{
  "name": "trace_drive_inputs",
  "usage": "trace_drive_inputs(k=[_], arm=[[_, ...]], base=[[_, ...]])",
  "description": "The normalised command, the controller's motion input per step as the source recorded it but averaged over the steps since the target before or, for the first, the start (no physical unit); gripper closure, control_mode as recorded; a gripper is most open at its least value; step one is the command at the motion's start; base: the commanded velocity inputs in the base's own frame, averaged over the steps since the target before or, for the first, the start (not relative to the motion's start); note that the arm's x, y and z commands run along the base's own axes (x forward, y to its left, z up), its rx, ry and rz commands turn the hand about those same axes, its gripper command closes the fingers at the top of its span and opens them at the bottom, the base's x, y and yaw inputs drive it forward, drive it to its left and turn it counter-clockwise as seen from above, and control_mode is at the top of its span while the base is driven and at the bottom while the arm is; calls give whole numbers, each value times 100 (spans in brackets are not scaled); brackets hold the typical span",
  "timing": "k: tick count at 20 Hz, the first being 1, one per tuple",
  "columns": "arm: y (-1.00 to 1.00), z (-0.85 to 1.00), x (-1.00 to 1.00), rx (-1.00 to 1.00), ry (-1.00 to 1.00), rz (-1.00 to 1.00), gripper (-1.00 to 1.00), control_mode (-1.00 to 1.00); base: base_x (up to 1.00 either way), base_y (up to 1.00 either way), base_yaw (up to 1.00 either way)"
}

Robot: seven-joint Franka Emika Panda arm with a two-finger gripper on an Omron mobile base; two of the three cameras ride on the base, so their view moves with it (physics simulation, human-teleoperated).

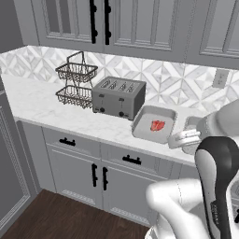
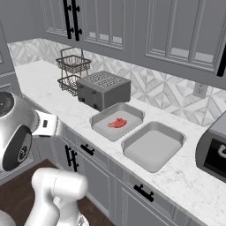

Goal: Place one eggplant and one steak in each tupperware on the nearby counter, to pack two identical lunches.

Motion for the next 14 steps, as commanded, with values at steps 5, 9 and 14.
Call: trace_drive_inputs(k=[5, 9, 14], arm=[[1, -6, -20, -1, 0, 0, -100, 100], [0, 0, 0, 0, 0, 0, -100, 100], [0, 0, 0, 0, 0, 0, -100, 100]], base=[[-80, 5, 0], [-98, 55, 4], [-20, 100, 31]])
